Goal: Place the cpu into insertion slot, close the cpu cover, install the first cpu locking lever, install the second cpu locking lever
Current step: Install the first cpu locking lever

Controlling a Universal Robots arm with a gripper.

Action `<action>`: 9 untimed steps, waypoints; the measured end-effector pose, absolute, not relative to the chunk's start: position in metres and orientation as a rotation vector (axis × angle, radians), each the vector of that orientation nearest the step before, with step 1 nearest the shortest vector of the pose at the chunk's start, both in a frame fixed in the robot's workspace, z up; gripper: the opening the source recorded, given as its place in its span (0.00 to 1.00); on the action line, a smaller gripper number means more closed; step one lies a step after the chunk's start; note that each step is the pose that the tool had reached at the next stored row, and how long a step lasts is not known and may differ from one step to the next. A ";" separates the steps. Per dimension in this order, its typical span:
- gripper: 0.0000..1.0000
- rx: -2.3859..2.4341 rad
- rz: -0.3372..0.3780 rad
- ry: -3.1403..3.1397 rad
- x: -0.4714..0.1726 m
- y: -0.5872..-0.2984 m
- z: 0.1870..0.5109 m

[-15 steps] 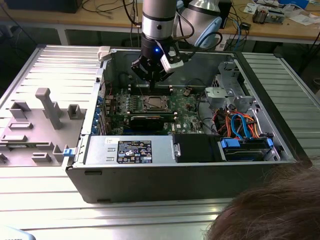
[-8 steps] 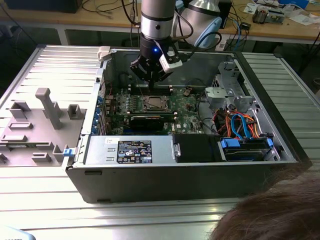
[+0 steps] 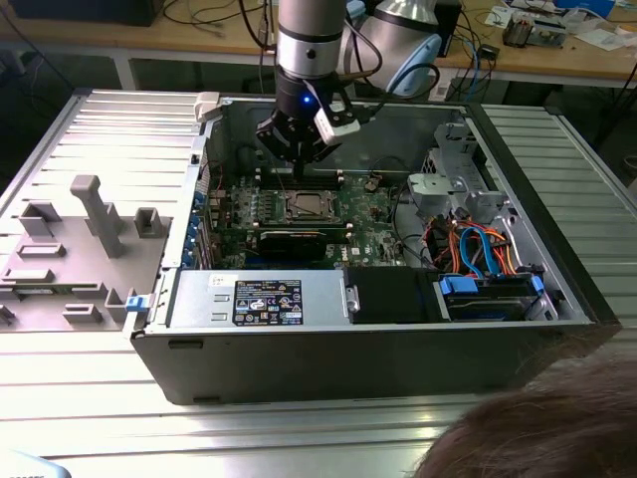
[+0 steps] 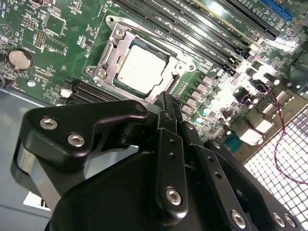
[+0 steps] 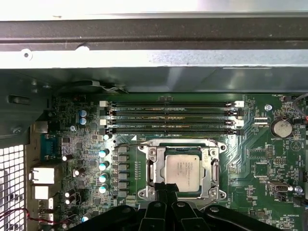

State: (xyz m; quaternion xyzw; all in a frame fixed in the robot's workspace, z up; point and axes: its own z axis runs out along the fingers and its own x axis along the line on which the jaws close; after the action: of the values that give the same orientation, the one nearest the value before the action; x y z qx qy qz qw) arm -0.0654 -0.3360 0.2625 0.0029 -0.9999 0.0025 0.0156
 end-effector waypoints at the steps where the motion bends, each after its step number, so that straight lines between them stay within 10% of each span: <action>1: 0.11 0.009 0.008 -3.110 -0.066 -0.336 0.262; 9: 0.11 0.009 0.008 -3.110 -0.070 -0.336 0.263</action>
State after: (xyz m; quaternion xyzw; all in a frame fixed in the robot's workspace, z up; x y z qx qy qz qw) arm -0.0698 -0.3360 0.2625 0.0030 -0.9999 0.0025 0.0157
